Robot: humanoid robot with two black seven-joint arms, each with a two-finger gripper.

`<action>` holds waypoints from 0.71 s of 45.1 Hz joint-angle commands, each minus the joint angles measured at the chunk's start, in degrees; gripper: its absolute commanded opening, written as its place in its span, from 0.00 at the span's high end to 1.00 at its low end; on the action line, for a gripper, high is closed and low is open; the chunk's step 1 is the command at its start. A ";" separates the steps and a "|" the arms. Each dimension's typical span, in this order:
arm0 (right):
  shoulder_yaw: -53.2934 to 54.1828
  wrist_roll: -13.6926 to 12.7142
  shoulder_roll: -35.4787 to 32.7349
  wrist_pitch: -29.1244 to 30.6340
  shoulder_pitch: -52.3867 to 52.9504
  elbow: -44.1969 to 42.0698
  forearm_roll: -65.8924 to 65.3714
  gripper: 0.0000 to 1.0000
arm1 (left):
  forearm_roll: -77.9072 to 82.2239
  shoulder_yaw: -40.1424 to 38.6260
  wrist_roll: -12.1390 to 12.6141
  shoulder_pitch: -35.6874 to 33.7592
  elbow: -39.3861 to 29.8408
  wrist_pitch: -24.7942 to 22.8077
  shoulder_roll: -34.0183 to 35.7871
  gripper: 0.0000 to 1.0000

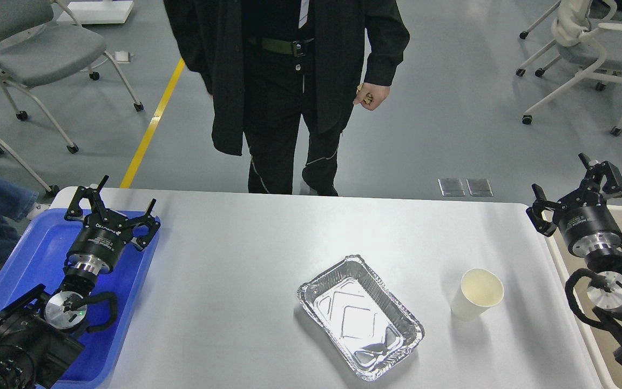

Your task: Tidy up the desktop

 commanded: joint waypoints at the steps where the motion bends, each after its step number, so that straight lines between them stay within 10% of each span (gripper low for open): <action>1: 0.08 -0.03 -0.38 0.19 0.02 0.00 0.00 0.00 | 0.00 0.00 0.00 0.00 0.04 0.00 -0.03 0.00; 32: 0.52 0.06 -1.53 0.10 0.20 -1.23 -0.09 0.00 | 0.00 0.00 0.00 0.00 0.04 0.00 -0.03 0.00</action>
